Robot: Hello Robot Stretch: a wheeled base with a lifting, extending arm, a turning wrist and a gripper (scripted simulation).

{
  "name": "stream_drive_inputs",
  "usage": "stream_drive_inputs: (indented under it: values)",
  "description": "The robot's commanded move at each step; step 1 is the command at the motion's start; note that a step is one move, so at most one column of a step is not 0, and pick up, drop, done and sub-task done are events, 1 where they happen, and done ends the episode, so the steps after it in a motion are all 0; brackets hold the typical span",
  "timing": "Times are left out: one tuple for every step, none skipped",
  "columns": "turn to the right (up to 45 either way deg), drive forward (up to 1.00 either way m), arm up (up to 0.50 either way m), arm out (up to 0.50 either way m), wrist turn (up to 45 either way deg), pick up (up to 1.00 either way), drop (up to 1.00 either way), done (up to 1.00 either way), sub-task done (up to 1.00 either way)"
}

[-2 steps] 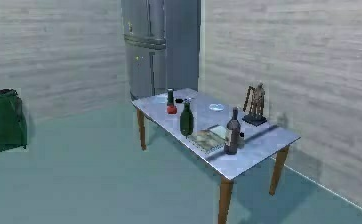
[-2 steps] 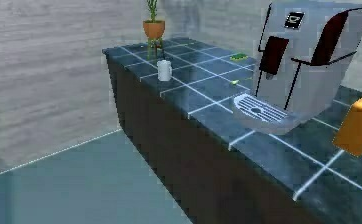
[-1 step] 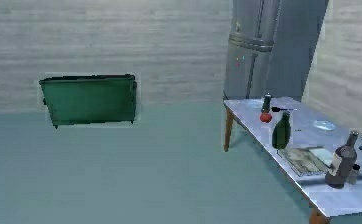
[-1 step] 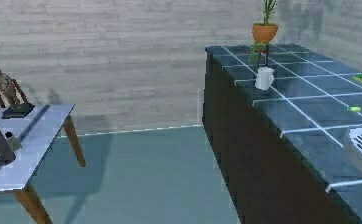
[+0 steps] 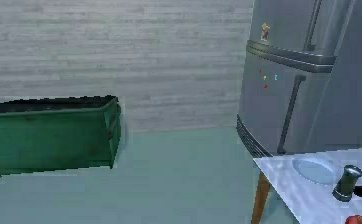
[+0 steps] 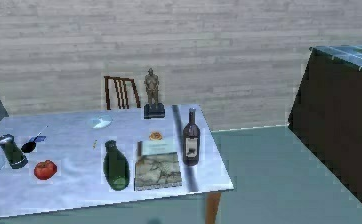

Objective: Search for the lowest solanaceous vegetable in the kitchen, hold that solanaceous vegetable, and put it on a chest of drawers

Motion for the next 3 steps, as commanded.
stream_drive_inputs:
  values:
    - [-9.0, 0.00, 0.00, 0.00, 0.0, 0.00, 0.00, 0.00, 0.00]
    - [0.0, 0.05, 0.00, 0.00, 0.0, 0.00, 0.00, 0.00, 0.00]
    - [-24.0, 0.00, 0.00, 0.00, 0.0, 0.00, 0.00, 0.00, 0.00]
